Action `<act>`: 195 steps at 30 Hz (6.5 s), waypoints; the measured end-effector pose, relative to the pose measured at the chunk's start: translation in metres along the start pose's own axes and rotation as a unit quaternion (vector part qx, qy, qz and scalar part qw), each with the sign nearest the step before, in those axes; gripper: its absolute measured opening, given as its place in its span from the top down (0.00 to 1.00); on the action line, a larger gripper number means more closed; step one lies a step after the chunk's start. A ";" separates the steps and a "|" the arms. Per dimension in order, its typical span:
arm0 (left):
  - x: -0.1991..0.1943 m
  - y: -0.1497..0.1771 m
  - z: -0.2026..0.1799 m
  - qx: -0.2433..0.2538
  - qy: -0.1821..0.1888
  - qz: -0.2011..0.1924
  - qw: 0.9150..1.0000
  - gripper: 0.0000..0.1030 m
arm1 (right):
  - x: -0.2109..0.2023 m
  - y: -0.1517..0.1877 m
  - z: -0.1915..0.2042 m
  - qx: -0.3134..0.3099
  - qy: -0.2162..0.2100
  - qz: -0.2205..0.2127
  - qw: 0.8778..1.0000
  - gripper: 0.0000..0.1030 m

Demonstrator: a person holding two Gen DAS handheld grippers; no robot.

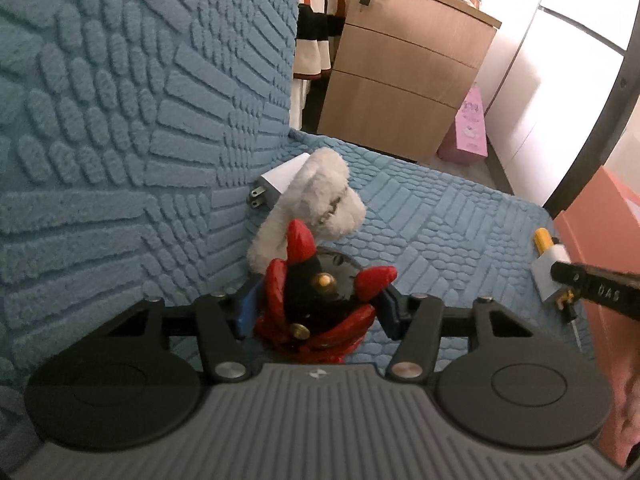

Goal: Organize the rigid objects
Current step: 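Close the right gripper on the white charger while the left gripper grasps the red figurine, then carry the charger and figurine with both tools over the pink box, then open the right gripper to drop the charger while the left gripper releases the figurine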

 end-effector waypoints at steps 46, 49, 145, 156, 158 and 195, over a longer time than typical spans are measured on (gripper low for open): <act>-0.060 0.068 -0.071 0.019 0.087 0.052 0.995 0.33 | -0.076 0.092 0.020 -0.006 -0.061 0.039 0.997 0.62; -0.059 0.069 -0.071 0.013 0.082 0.056 0.995 0.33 | -0.071 0.093 0.021 -0.011 -0.055 0.045 0.997 0.63; -0.071 0.028 -0.383 0.108 0.148 0.114 0.976 0.39 | -0.165 0.033 -0.242 0.126 -0.007 0.008 0.992 0.70; -0.002 0.058 -0.411 0.154 0.115 0.163 0.968 0.39 | -0.099 0.059 -0.254 0.125 -0.018 0.073 0.989 0.70; 0.004 0.062 -0.412 0.156 0.116 0.168 0.967 0.39 | -0.093 0.064 -0.255 0.128 -0.018 0.083 0.988 0.70; -0.202 -0.007 -0.331 0.128 0.172 -0.037 0.976 0.28 | -0.245 0.019 -0.225 0.153 -0.009 -0.076 0.985 0.69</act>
Point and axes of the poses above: each gripper's, at about its wrist camera, not at the fingertips, and x roughly the way its jaws point, z to its left, y to its underside, the point moved 1 cm from there along x, roughly the way its jaws point, and after that the axes turned 3 degrees about -x, right-handed, at the moved point
